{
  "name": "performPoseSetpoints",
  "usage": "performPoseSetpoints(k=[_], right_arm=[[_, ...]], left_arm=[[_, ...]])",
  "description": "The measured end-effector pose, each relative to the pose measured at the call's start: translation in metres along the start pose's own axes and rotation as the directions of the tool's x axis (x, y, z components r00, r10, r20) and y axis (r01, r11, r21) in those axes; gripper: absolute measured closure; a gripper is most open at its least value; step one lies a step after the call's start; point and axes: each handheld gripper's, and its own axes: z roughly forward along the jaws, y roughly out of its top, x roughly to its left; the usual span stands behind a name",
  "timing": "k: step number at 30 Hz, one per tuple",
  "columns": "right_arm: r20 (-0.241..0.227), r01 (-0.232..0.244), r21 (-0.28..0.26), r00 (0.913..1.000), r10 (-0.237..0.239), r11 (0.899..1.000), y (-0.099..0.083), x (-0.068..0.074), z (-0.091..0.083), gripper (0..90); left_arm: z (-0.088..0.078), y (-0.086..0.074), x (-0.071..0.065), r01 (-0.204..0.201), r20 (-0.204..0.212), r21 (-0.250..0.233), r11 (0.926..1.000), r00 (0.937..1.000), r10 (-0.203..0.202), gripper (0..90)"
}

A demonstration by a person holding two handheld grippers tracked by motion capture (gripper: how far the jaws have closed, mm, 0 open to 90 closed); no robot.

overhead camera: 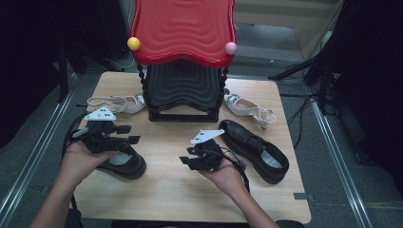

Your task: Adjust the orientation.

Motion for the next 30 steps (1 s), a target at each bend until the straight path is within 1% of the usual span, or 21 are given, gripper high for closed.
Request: performPoseSetpoints(k=[1,3,5,8,12,13,14,15,16,17,18,19,21,22,23,26,27,28,30], right_arm=[[-0.004,0.015,0.013,0.9999,-0.015,1.000,0.008,0.003,0.006,58.9],[-0.010,0.019,0.014,0.9998,-0.019,1.000,0.010,0.004,0.007,59.3],[-0.023,0.021,0.017,0.9995,-0.021,1.000,0.017,0.006,0.012,60.3],[-0.033,0.029,0.019,0.9991,-0.028,0.999,0.026,0.009,0.018,60.0],[-0.052,0.040,0.013,0.9979,-0.039,0.999,0.038,0.013,0.027,59.9],[-0.057,0.048,0.011,0.9973,-0.047,0.999,0.041,0.014,0.029,59.9],[-0.061,0.047,0.015,0.9970,-0.046,0.999,0.045,0.016,0.032,59.8],[-0.070,0.051,0.019,0.9963,-0.050,0.999,0.050,0.018,0.040,59.9],[-0.070,0.051,0.019,0.9963,-0.050,0.999,0.050,0.018,0.040,59.9],[-0.074,0.049,0.022,0.9961,-0.047,0.999,0.052,0.018,0.042,59.9],[-0.081,0.044,0.024,0.9958,-0.041,0.999,0.054,0.018,0.046,60.0],[-0.093,0.046,0.027,0.9947,-0.043,0.999,0.059,0.020,0.053,60.1],[-0.093,0.048,0.029,0.9946,-0.045,0.998,0.062,0.021,0.056,60.1],[-0.100,0.055,0.034,0.9937,-0.051,0.998,0.069,0.023,0.063,60.1],[-0.100,0.055,0.034,0.9937,-0.051,0.998,0.069,0.023,0.063,60.1],[-0.114,0.055,0.033,0.9922,-0.051,0.998,0.079,0.026,0.072,60.5],[-0.120,0.060,0.033,0.9912,-0.055,0.998,0.085,0.028,0.078,60.5],[-0.120,0.060,0.033,0.9912,-0.055,0.998,0.085,0.028,0.078,60.5],[-0.131,0.065,0.037,0.9896,-0.060,0.997,0.092,0.032,0.084,60.4]], left_arm=[[-0.002,-0.002,0.003,0.011,-0.010,-0.003,0.9999,0.9999,-0.011,46.2],[-0.004,-0.005,0.008,0.024,-0.013,-0.001,0.9997,0.9996,-0.024,46.2],[-0.007,-0.007,0.012,0.028,-0.021,0.006,0.9996,0.9994,-0.028,46.2],[-0.010,-0.011,0.018,0.048,-0.032,-0.001,0.9989,0.9984,-0.048,46.2],[-0.014,-0.016,0.025,0.068,-0.041,0.003,0.9977,0.9969,-0.067,46.1],[-0.015,-0.018,0.027,0.073,-0.044,0.004,0.9973,0.9964,-0.073,46.1],[-0.016,-0.019,0.029,0.078,-0.051,0.001,0.9970,0.9957,-0.078,46.1],[-0.017,-0.021,0.030,0.085,-0.052,0.001,0.9964,0.9951,-0.084,46.0],[-0.018,-0.022,0.032,0.082,-0.058,0.002,0.9966,0.9950,-0.082,46.0],[-0.019,-0.023,0.033,0.088,-0.065,0.000,0.9961,0.9940,-0.088,46.0],[-0.020,-0.025,0.035,0.093,-0.068,0.002,0.9957,0.9934,-0.093,45.9],[-0.022,-0.026,0.036,0.097,-0.074,-0.004,0.9953,0.9925,-0.097,45.8],[-0.024,-0.028,0.038,0.103,-0.080,-0.005,0.9946,0.9914,-0.104,45.8],[-0.025,-0.029,0.039,0.105,-0.083,-0.005,0.9944,0.9910,-0.105,45.5],[-0.026,-0.030,0.040,0.108,-0.089,-0.010,0.9941,0.9902,-0.108,45.5],[-0.028,-0.033,0.043,0.117,-0.099,-0.011,0.9930,0.9881,-0.118,45.5],[-0.029,-0.035,0.045,0.123,-0.101,-0.013,0.9923,0.9871,-0.124,45.5],[-0.029,-0.035,0.045,0.123,-0.101,-0.013,0.9923,0.9871,-0.124,45.5],[-0.030,-0.036,0.047,0.124,-0.100,-0.008,0.9923,0.9872,-0.124,45.4]])
